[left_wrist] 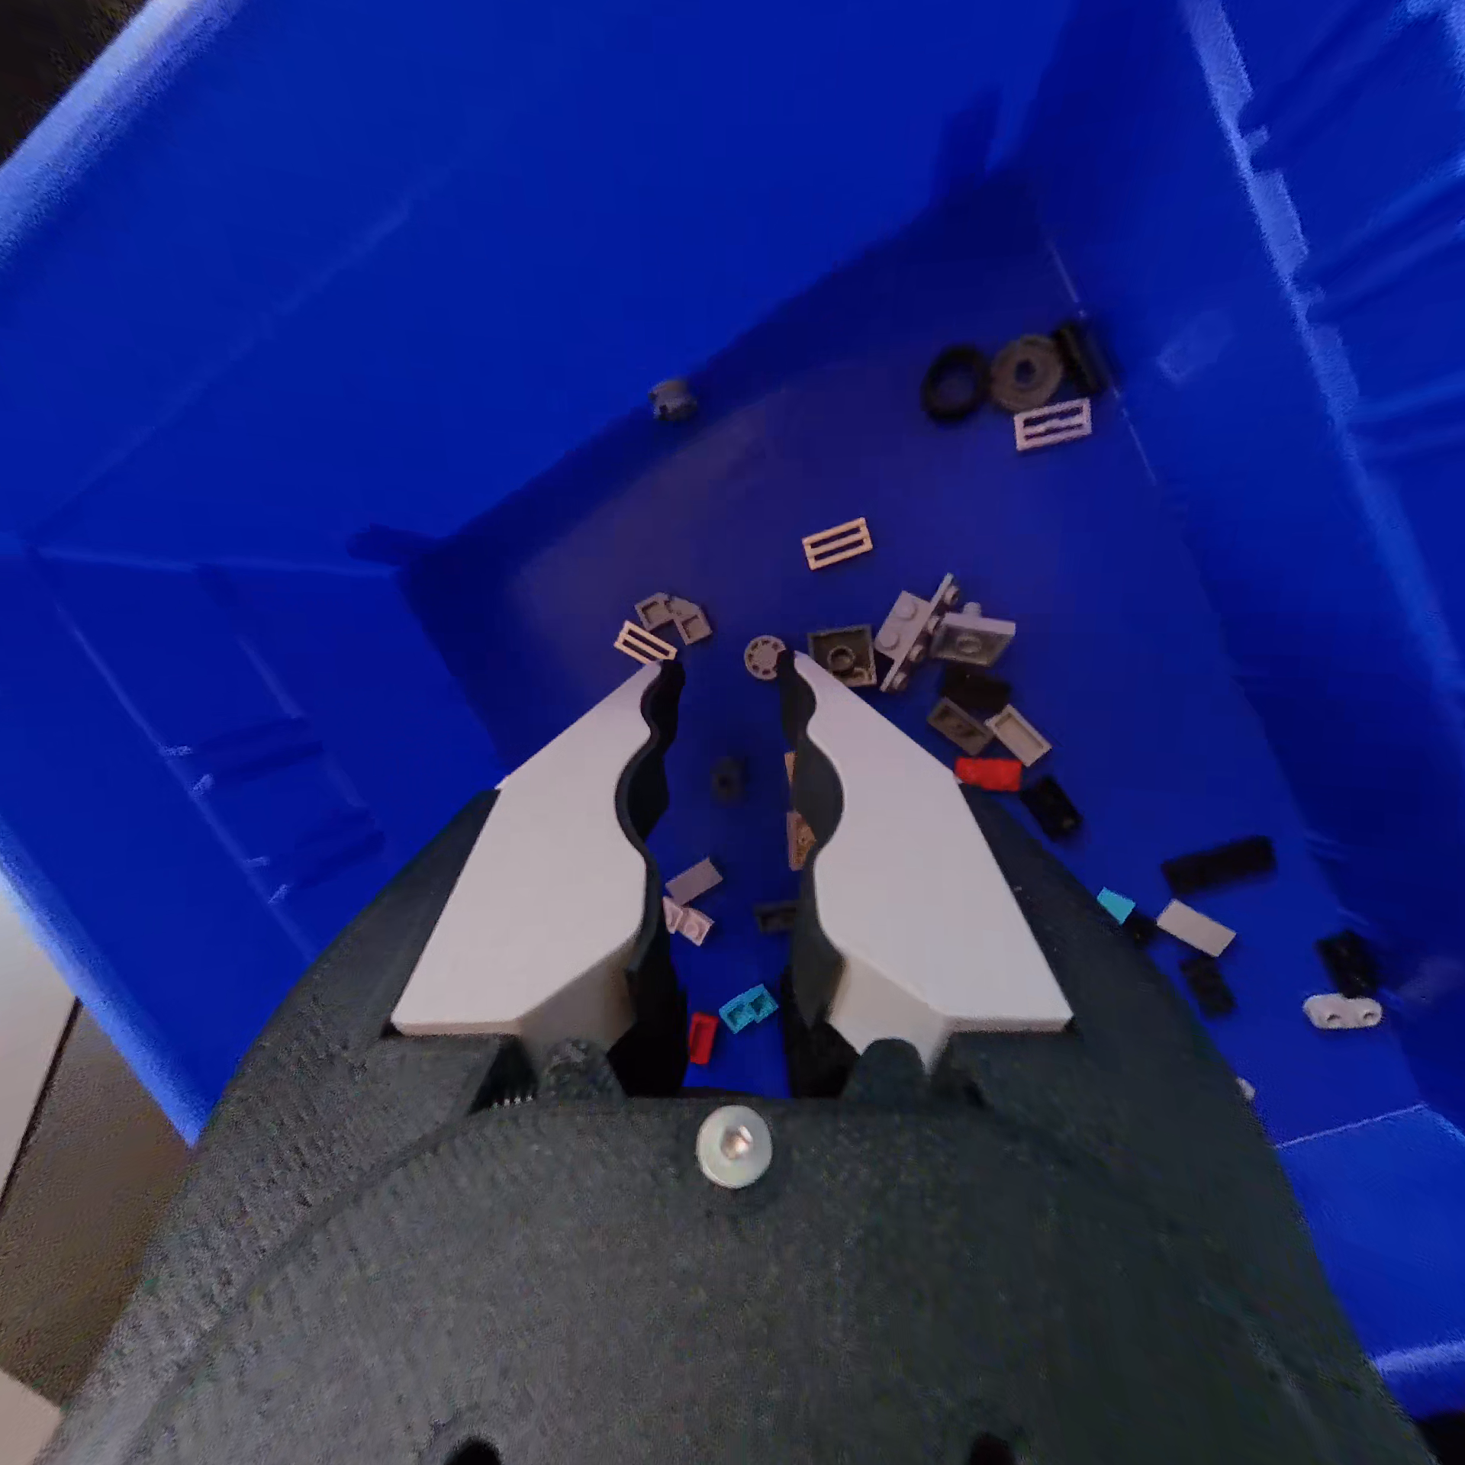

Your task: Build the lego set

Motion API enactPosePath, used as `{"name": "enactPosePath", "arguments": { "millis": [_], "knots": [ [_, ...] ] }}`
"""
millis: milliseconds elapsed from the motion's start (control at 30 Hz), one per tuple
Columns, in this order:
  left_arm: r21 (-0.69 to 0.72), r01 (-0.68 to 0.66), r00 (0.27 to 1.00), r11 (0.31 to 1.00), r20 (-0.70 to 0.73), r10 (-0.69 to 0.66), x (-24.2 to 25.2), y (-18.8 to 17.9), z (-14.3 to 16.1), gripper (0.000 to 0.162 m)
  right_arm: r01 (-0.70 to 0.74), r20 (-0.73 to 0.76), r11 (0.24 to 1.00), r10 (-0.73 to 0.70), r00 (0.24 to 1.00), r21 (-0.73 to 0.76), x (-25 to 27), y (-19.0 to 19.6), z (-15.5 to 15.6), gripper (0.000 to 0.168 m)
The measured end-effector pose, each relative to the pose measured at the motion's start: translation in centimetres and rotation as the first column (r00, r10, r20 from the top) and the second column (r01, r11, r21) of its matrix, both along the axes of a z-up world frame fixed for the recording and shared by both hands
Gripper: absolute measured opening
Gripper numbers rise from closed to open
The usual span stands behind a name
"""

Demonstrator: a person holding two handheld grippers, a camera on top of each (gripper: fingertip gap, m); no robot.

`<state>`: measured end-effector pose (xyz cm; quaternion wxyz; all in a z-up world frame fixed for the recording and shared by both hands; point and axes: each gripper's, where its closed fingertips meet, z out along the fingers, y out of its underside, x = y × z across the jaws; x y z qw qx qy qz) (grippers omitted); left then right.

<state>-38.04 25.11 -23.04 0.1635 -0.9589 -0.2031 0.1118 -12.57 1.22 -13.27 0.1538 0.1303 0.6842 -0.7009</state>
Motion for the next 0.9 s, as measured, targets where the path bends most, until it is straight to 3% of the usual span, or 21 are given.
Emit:
{"name": "enactPosePath", "arguments": {
  "millis": [267,400,500,633,767,900],
  "knots": [
    [0.038,-0.049,0.995,0.998,0.09,0.046,0.1,0.7,-0.7,0.024,-0.004,0.002,1.0,0.004,1.0,0.005,0.0,-0.1,-0.1,0.044],
    [0.031,-0.045,0.995,0.999,0.095,0.042,0.4,0.6,-1.1,0.012,-0.005,0.003,1.0,0.004,1.0,0.006,0.0,-0.1,-0.1,0.044],
    [0.048,-0.039,0.994,0.998,0.103,0.034,0.6,0.7,-1.1,0.012,-0.005,0.004,1.0,0.005,1.0,0.007,0.0,-0.1,-0.1,0.044],
    [0.181,-0.058,0.992,0.982,0.117,0.038,1.7,0.8,1.9,0.012,-0.003,0.007,1.0,0.003,1.0,0.003,0.0,0.0,-0.1,0.044],
    [0.481,-0.137,0.971,0.866,0.237,0.022,4.6,-0.8,8.7,0.013,0.001,0.015,1.0,-0.001,1.0,-0.009,-0.2,0.2,0.1,0.044],
    [0.766,-0.246,0.922,0.594,0.374,-0.099,8.7,-5.3,16.1,0.013,0.001,0.021,1.0,-0.001,1.0,-0.017,-0.2,0.2,0.2,0.045]
  ]
}}
